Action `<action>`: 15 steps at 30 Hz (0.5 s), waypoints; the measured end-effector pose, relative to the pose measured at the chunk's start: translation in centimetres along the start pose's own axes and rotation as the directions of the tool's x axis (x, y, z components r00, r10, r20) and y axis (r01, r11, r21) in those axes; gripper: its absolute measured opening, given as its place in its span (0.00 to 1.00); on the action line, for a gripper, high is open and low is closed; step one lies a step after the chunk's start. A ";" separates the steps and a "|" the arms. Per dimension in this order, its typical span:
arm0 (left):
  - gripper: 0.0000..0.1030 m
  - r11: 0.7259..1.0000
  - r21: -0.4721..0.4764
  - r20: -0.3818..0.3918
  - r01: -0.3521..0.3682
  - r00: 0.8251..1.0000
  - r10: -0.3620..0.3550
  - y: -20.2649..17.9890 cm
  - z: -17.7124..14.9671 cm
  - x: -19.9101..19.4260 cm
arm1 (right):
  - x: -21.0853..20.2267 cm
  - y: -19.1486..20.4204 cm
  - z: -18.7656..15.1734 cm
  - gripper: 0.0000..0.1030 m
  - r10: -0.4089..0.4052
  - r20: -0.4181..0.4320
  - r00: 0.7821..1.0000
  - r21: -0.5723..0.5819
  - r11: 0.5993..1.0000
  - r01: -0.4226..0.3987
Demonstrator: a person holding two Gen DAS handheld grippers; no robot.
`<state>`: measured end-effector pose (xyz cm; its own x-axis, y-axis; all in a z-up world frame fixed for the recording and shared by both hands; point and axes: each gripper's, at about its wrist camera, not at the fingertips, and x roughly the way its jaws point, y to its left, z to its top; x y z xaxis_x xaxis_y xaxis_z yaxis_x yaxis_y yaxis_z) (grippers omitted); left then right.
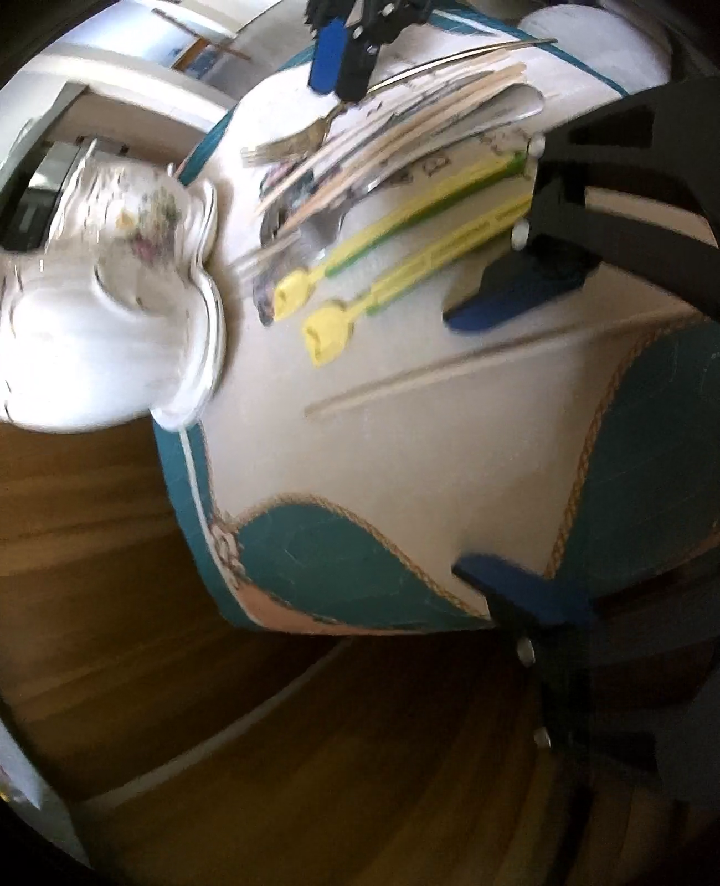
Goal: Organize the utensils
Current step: 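Grasp a wooden chopstick with the left tool while the right tool grasps a gold fork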
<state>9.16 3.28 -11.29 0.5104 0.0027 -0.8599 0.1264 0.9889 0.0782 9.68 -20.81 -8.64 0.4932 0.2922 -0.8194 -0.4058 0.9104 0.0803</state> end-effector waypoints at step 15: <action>0.38 0.996 0.059 -0.016 0.069 0.998 -0.069 -1.4 1.2 0.2 | 1.6 1.7 0.8 0.16 -0.025 -0.045 0.999 -0.050 0.998 0.023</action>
<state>10.12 1.73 -10.91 0.4867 -0.0627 -0.8713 0.2112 0.9763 0.0478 10.39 -18.60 -9.34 0.4686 0.2557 -0.8456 -0.4323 0.9011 0.0329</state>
